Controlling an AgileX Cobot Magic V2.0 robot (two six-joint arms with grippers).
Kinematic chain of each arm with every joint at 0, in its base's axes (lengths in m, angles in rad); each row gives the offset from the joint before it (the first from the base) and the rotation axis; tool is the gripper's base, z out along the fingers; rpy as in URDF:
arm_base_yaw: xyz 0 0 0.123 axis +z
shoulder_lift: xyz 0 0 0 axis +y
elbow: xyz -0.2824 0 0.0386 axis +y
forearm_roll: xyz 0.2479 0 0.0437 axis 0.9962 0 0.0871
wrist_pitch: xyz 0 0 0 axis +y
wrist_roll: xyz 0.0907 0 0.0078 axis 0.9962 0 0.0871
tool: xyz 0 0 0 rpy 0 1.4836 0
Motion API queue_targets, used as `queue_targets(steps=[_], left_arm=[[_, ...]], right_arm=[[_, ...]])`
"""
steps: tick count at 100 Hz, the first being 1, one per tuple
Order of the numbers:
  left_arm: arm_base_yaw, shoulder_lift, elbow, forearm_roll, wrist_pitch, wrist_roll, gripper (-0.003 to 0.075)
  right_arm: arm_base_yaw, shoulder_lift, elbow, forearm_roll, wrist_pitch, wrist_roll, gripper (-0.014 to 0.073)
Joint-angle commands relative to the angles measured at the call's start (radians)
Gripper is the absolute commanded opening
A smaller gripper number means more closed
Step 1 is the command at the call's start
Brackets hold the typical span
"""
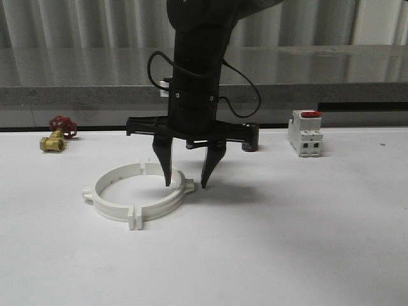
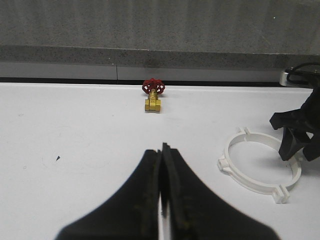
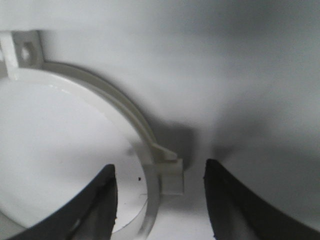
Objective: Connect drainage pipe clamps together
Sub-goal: 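Open the right gripper and lift it away from the ring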
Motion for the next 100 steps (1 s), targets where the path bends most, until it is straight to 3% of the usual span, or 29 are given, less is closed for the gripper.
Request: queue_targets(steps=[1, 24, 43, 57, 100], left_arm=[[0.000, 0.009, -0.024, -0.009, -0.075, 0.005, -0.0021], [0.000, 0.009, -0.024, -0.009, -0.075, 0.005, -0.0021], [0.000, 0.009, -0.024, -0.009, -0.075, 0.005, -0.0021], [0.000, 0.009, -0.024, -0.009, -0.075, 0.005, -0.0021], [0.000, 0.009, -0.024, -0.009, -0.075, 0.005, -0.0021]], right_arm=[[0.002, -0.109, -0.033, -0.006, -0.015, -0.063, 0.0416], [0.002, -0.192, -0.030, -0.006, 0.065, -0.320, 0.0374], [-0.010, -0.275, 0.047, -0.008, 0.099, -0.425, 0.0081], [-0.038, -0.370, 0.170, -0.009, 0.052, -0.425, -0.0068], [-0.229, -0.740, 0.593, -0.044, -0.085, -0.407, -0.0067]])
